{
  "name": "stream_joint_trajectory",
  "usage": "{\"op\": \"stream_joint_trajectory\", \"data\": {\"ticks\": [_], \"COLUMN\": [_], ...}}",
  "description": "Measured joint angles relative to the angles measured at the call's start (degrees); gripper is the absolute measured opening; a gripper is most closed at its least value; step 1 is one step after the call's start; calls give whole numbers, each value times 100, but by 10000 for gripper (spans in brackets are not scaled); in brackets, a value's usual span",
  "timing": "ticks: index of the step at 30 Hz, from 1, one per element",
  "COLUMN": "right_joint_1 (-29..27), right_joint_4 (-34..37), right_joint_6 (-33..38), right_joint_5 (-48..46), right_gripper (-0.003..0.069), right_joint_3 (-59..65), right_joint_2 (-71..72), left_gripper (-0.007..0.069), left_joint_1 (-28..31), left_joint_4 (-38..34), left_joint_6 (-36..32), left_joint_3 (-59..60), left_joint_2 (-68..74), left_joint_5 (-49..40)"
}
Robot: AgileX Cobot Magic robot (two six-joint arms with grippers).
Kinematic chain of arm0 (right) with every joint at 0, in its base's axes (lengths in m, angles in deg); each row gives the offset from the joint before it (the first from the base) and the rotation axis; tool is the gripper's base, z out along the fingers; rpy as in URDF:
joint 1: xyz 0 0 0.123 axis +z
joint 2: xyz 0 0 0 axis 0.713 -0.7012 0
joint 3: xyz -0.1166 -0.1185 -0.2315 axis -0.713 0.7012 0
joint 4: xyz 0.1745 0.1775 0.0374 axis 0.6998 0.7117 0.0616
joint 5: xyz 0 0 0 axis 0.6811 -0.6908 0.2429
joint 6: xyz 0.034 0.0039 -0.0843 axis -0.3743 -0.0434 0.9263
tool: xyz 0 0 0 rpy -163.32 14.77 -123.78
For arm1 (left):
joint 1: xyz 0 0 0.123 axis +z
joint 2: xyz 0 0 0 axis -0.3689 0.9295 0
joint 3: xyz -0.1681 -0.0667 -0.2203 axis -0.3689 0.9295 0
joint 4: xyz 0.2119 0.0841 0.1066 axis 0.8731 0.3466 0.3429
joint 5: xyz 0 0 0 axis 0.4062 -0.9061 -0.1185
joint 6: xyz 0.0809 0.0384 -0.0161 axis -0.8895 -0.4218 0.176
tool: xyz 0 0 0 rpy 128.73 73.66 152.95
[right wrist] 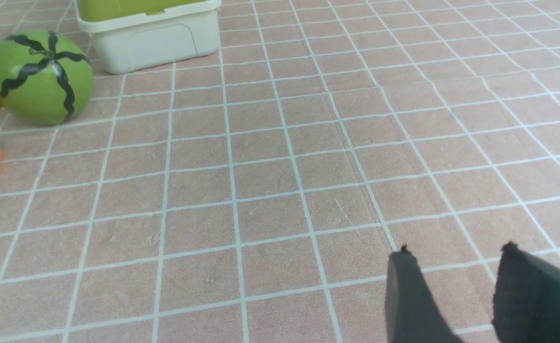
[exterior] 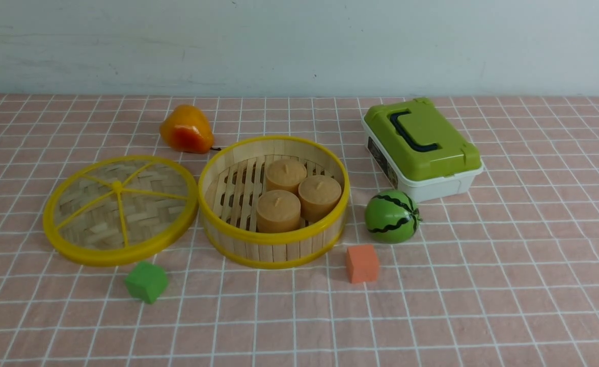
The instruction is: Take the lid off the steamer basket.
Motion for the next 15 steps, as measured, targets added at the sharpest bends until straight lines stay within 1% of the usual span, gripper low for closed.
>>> {"op": "stream_joint_trajectory", "data": {"ticks": [15], "right_joint_1": [0], "right_joint_4": [0], "right_joint_6": [0], "right_joint_5": [0], "right_gripper": [241], "right_joint_3": [0], "right_joint_2": [0], "left_gripper": [7], "left_joint_1": [0], "left_joint_4": [0], "left_joint_6": [-2], "left_joint_3": [0], "left_joint_2": [0], "left_joint_5": [0]}}
